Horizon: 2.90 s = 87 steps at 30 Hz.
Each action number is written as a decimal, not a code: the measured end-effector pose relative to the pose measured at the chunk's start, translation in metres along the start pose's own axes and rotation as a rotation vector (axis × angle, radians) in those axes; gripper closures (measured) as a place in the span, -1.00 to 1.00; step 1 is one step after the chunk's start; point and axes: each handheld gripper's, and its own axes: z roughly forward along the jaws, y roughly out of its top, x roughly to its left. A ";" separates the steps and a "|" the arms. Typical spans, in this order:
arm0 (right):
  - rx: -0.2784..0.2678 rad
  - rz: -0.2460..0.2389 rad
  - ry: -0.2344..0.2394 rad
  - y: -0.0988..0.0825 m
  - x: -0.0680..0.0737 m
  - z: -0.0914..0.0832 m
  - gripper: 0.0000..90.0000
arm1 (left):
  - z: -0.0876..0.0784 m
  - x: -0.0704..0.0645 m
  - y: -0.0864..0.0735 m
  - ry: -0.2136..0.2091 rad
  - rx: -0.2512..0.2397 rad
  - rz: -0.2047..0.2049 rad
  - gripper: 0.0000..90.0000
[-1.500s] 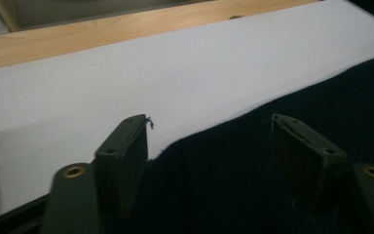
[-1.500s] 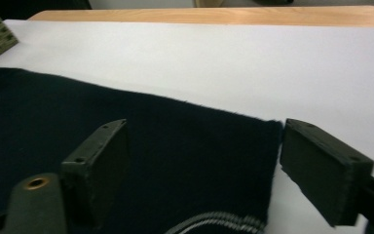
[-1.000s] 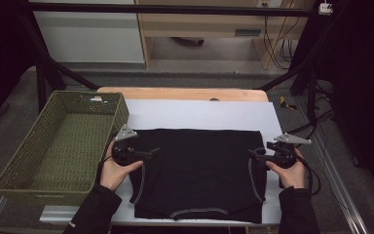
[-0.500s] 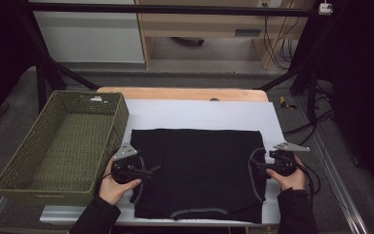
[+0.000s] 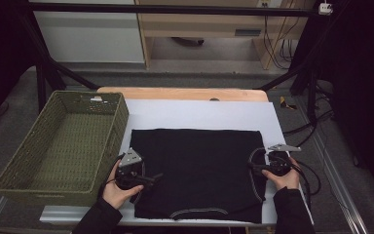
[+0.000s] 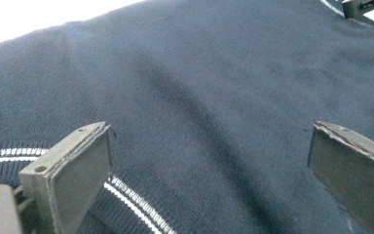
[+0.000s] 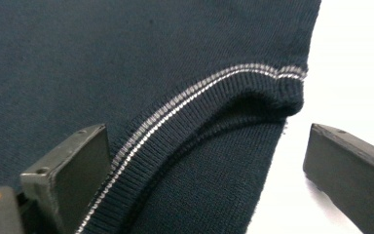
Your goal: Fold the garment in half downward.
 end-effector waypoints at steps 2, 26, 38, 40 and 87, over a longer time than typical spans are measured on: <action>-0.001 0.002 -0.002 0.000 0.000 0.001 -0.95 | 0.001 -0.001 -0.001 -0.007 0.009 -0.003 -0.96; -0.028 0.032 -0.007 0.000 0.012 -0.001 -0.35 | -0.006 0.004 -0.004 0.008 -0.007 -0.022 -0.96; 0.002 0.100 0.047 0.002 0.014 -0.004 0.40 | -0.003 0.004 -0.005 0.013 0.002 -0.012 -0.96; -0.001 0.107 0.057 0.002 0.014 -0.003 0.53 | -0.003 0.005 -0.005 0.015 0.006 -0.012 -0.96; -0.015 0.014 -0.005 0.016 -0.002 -0.016 0.78 | 0.002 0.009 -0.014 0.047 -0.035 -0.012 -0.96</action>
